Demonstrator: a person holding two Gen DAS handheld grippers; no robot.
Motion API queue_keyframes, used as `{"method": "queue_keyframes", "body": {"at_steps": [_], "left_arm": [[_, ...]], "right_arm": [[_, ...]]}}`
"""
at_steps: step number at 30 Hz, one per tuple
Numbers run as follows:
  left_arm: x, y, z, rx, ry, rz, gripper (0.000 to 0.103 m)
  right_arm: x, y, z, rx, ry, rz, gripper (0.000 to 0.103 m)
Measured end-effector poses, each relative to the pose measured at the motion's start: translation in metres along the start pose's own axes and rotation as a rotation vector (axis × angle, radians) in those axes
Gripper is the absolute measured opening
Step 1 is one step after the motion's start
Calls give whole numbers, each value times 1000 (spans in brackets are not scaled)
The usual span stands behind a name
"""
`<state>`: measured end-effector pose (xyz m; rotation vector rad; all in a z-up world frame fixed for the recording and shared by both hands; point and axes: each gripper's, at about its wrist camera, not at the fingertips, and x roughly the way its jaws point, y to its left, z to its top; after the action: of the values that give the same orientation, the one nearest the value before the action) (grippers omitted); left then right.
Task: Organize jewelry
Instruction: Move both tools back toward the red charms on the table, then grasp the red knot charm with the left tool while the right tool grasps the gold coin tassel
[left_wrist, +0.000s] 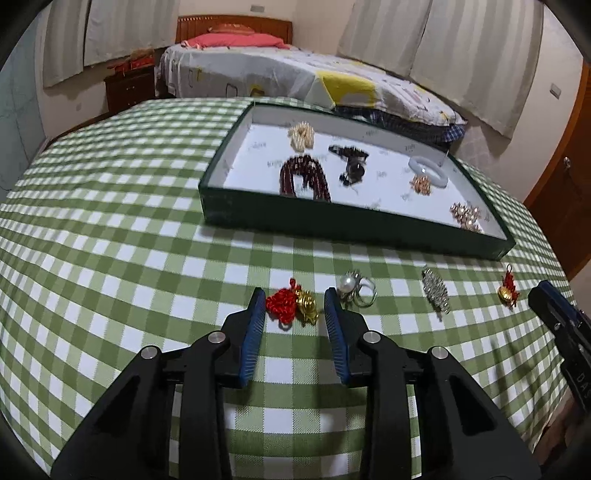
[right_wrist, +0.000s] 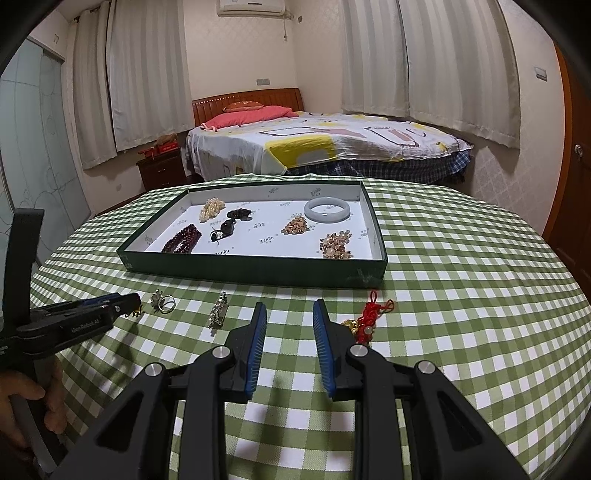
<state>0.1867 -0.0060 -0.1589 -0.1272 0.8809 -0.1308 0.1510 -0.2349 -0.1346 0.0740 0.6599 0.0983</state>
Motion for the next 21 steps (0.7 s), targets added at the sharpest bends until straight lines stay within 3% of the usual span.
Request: {"method": "queue_keyframes", "body": {"at_steps": [7, 21], "left_arm": [[0, 6, 0, -5, -3, -9, 21], [-8, 17, 2, -26, -29, -15, 15]], "right_arm": [[3, -1, -1, -1, 5, -3, 27], [14, -26, 3, 38, 45, -79, 27]]}}
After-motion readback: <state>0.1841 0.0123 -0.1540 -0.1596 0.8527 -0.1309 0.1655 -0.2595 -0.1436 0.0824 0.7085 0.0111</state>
